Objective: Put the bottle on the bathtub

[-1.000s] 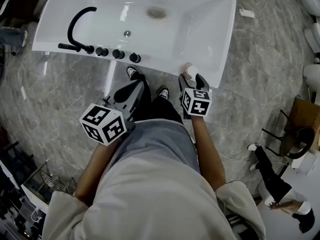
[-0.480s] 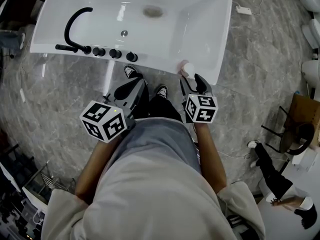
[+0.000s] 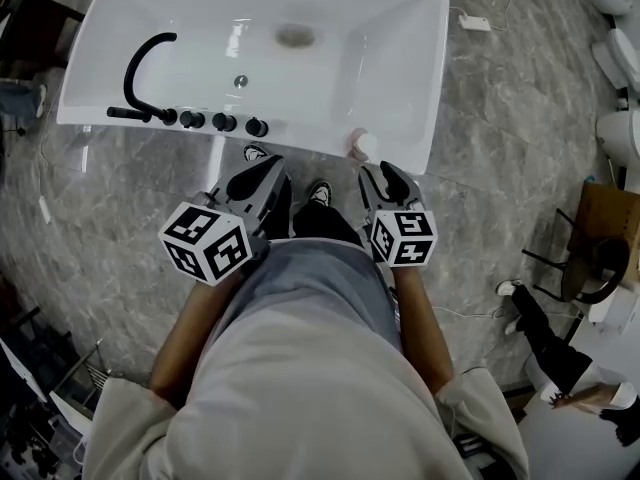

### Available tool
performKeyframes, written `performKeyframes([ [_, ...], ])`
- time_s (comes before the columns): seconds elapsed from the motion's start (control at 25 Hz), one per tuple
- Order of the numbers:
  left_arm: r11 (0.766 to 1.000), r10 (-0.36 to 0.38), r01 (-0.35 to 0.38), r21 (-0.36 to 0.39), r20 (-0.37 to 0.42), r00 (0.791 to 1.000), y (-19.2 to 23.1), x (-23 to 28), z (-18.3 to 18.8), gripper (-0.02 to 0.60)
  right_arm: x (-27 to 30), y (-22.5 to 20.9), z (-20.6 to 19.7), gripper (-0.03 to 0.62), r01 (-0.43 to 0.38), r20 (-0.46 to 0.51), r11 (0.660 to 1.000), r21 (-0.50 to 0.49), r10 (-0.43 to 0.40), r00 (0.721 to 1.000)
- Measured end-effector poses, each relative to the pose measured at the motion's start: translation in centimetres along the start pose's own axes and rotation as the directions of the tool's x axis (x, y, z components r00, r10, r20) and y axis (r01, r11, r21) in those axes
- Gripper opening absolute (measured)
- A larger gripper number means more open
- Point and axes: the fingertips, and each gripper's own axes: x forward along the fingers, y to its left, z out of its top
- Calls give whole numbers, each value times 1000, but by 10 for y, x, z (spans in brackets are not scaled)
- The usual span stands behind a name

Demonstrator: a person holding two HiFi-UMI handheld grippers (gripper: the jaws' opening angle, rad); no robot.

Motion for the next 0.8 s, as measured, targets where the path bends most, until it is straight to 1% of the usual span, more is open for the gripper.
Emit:
performKeyframes([
  [0.12, 1000, -15, 15, 6, 2, 1000, -4, 2, 4, 5, -12, 2, 10, 152, -3, 26, 1000, 1, 3, 1000],
  [0.28, 999, -30, 30, 17, 12, 999, -3, 3, 11, 5, -21, 16, 28, 118, -42, 63, 996, -77, 46, 997],
  [0.36, 999, -31, 30, 25, 25, 999, -3, 4, 15, 5, -26, 20, 36, 96, -55, 77, 994, -97, 63, 995],
  [0.64, 995, -9, 0, 100, 88, 996, -2, -10, 39, 5, -45, 32, 84, 47, -82, 163, 991, -108, 99, 982],
  [0.8, 991, 13, -28, 128, 118, 993, 1, -19, 44, 5, -51, 43, 104, 35, -99, 177, 986, -137, 122, 976],
])
